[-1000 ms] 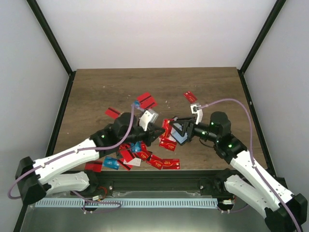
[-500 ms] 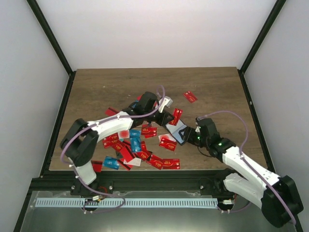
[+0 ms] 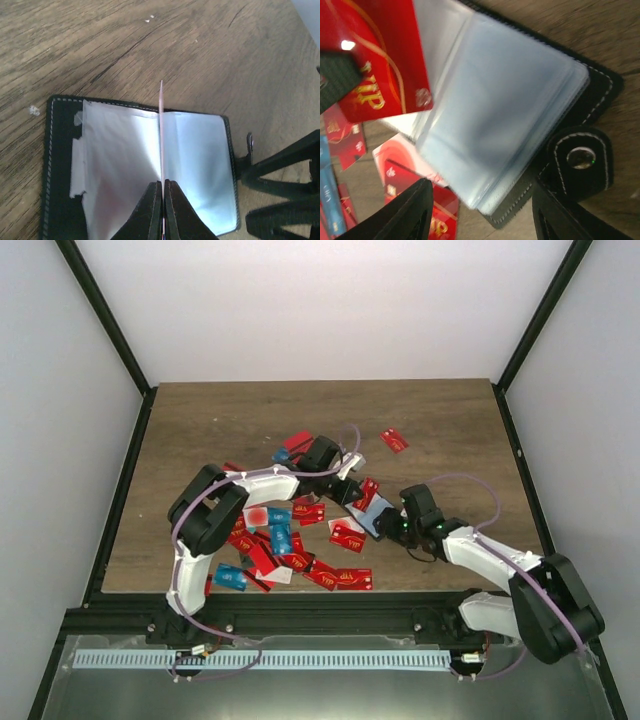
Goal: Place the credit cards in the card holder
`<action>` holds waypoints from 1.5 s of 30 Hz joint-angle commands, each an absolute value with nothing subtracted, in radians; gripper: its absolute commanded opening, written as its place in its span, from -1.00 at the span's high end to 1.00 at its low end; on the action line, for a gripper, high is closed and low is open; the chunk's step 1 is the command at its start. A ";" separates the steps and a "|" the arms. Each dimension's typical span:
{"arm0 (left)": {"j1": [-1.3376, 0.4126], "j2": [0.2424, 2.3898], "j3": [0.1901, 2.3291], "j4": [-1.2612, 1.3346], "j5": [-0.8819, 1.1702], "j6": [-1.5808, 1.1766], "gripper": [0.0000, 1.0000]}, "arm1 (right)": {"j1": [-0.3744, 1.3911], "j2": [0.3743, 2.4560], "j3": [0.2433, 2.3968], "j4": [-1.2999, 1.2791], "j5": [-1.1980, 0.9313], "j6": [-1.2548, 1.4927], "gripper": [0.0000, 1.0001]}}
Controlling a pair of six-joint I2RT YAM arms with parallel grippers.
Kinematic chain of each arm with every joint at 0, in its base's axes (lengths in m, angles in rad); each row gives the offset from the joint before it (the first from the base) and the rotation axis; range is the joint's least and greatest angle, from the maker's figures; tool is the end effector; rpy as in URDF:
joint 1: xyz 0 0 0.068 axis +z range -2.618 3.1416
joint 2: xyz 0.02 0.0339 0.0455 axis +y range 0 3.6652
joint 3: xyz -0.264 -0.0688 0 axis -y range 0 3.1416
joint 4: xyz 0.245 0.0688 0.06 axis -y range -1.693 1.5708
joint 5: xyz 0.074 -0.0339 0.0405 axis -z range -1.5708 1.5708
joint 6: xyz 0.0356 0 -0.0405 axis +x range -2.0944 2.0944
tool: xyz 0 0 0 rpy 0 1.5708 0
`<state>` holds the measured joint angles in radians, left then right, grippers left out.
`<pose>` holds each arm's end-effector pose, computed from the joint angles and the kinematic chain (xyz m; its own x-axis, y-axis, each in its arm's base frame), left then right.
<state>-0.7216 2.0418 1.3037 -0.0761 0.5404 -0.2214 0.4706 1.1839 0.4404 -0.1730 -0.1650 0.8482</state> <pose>0.3131 -0.2999 0.1523 -0.7152 0.3785 -0.5875 0.6914 0.5059 -0.5157 0.1825 0.0994 0.1497 -0.8700 0.3875 -0.3047 0.1758 0.8213 0.5427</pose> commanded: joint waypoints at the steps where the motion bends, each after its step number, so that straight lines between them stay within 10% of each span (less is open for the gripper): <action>1: -0.719 2.060 1.307 -0.088 0.527 -0.203 0.92 | 0.414 1.227 0.465 -0.150 -0.129 0.809 -0.12; 45: -0.696 1.925 0.949 0.435 0.480 -0.943 0.92 | 0.350 1.417 0.473 -0.065 -0.197 0.710 0.07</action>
